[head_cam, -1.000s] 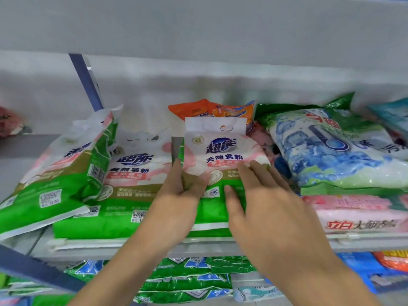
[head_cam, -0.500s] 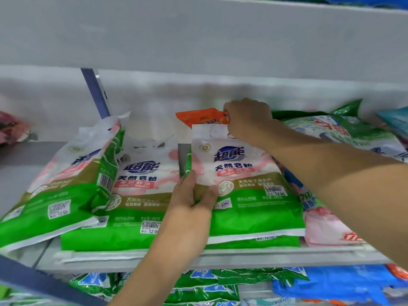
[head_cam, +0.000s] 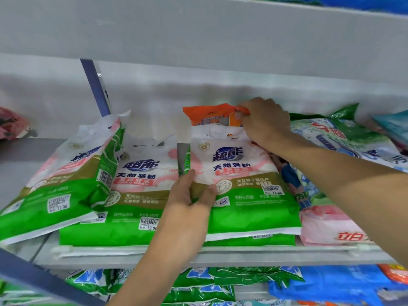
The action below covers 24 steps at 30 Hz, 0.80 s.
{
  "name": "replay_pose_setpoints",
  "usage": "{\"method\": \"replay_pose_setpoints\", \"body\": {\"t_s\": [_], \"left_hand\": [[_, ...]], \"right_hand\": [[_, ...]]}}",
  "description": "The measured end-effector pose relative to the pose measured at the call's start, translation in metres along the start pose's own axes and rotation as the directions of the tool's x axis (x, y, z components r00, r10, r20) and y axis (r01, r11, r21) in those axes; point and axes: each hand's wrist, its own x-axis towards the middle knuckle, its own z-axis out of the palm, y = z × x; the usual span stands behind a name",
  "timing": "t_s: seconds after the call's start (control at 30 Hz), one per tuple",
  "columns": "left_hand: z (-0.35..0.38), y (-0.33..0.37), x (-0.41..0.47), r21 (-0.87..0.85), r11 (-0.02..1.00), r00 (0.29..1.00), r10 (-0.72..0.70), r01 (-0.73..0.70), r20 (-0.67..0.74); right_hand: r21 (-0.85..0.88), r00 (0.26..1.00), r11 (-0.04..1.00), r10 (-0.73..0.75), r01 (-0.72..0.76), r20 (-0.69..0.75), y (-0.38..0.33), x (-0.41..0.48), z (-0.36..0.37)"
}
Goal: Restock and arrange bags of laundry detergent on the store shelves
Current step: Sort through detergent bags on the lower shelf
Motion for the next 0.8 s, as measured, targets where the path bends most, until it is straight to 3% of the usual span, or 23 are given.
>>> {"method": "replay_pose_setpoints", "body": {"t_s": [0.1, 0.33, 0.5, 0.63, 0.7, 0.8], "left_hand": [[0.0, 0.001, -0.002, 0.022, 1.0, 1.0, 0.002, -0.002, 0.002], [0.001, -0.002, 0.0, -0.055, 0.998, 1.0, -0.005, 0.003, -0.023], [-0.004, -0.005, -0.001, -0.245, 0.967, 0.986, 0.027, -0.067, -0.166], [-0.015, -0.012, -0.002, -0.291, 0.938, 0.964, 0.119, -0.188, -0.239], [-0.023, -0.01, -0.004, -0.227, 0.943, 0.954, 0.189, -0.242, -0.232], [-0.03, -0.002, -0.017, -0.19, 0.944, 0.955, 0.238, -0.271, -0.178]], "right_hand": [[0.08, 0.99, 0.995, 0.065, -0.055, -0.126, 0.001, -0.002, -0.017], [0.406, 0.943, 0.904, 0.01, 0.134, -0.332, -0.005, -0.039, -0.051], [0.72, 0.961, 0.645, -0.097, 0.258, -0.258, -0.018, -0.092, -0.075], [0.785, 0.966, 0.564, -0.115, 0.257, -0.233, -0.019, -0.123, -0.068], [0.812, 0.964, 0.518, -0.126, 0.267, -0.236, -0.015, -0.137, -0.07], [0.784, 0.952, 0.54, -0.192, 0.304, -0.238, -0.007, -0.158, -0.077]]}}
